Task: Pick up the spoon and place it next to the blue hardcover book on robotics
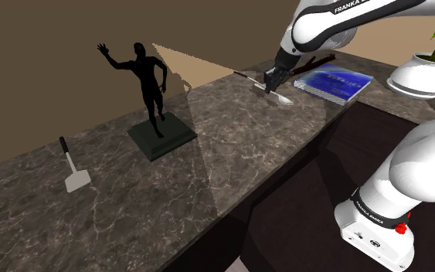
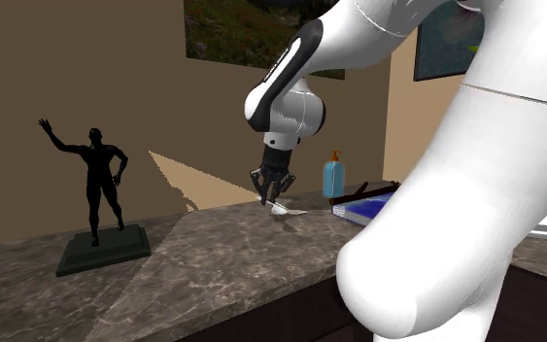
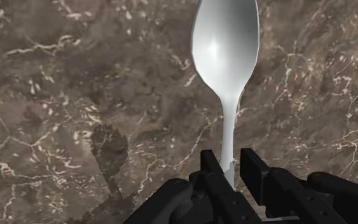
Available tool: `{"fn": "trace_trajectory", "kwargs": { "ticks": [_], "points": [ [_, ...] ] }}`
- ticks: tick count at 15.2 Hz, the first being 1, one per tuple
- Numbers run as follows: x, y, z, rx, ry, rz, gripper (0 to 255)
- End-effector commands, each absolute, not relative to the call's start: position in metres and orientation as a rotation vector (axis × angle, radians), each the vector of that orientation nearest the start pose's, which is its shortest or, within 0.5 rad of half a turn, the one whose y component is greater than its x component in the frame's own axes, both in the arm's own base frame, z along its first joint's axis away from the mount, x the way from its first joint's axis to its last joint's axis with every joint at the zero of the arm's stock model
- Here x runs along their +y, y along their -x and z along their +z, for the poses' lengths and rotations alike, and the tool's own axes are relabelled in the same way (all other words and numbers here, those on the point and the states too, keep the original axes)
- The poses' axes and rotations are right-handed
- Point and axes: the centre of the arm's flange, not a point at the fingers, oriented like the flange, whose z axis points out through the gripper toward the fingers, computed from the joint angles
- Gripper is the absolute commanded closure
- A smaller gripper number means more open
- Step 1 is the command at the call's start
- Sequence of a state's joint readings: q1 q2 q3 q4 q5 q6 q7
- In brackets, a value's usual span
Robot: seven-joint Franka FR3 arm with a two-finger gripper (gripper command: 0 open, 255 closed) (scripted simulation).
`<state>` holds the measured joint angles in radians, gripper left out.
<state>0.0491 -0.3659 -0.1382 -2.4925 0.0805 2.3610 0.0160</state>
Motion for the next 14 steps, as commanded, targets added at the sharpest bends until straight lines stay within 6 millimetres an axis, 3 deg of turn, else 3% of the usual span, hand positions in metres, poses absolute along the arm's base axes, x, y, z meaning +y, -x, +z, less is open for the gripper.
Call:
{"fn": "trace_trajectory", "kwargs": {
  "ticks": [1,14],
  "points": [
    [-0.061,-0.429,0.441,0.228,3.008,-0.353,255],
    [-0.215,-0.354,0.441,0.228,3.008,-0.353,255]
  ]
}}
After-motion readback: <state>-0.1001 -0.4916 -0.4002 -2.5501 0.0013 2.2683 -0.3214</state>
